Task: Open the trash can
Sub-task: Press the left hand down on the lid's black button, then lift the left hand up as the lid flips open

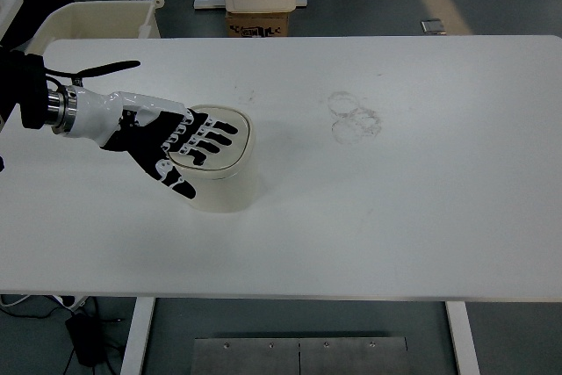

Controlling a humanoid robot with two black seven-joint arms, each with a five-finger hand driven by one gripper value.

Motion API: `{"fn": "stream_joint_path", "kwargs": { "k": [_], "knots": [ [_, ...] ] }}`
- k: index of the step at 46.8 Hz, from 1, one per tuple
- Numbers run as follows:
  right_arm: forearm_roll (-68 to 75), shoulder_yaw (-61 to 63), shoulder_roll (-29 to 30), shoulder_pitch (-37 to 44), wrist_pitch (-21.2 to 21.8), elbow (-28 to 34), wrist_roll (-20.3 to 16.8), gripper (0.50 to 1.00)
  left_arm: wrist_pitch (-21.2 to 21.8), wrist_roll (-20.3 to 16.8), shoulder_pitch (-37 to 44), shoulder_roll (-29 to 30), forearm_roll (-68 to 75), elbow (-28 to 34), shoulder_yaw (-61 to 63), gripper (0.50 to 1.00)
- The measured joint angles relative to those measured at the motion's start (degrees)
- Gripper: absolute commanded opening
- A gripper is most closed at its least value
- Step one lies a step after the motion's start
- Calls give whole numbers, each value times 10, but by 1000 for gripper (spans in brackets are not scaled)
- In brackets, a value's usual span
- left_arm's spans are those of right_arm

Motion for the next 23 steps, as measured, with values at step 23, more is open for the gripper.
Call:
{"fn": "stream_joint_path", "kwargs": {
  "k": [23],
  "knots": [
    [0, 0, 0, 0, 0, 0, 0, 991, 1, 0, 9, 3, 0, 0, 0, 1000]
  ]
}}
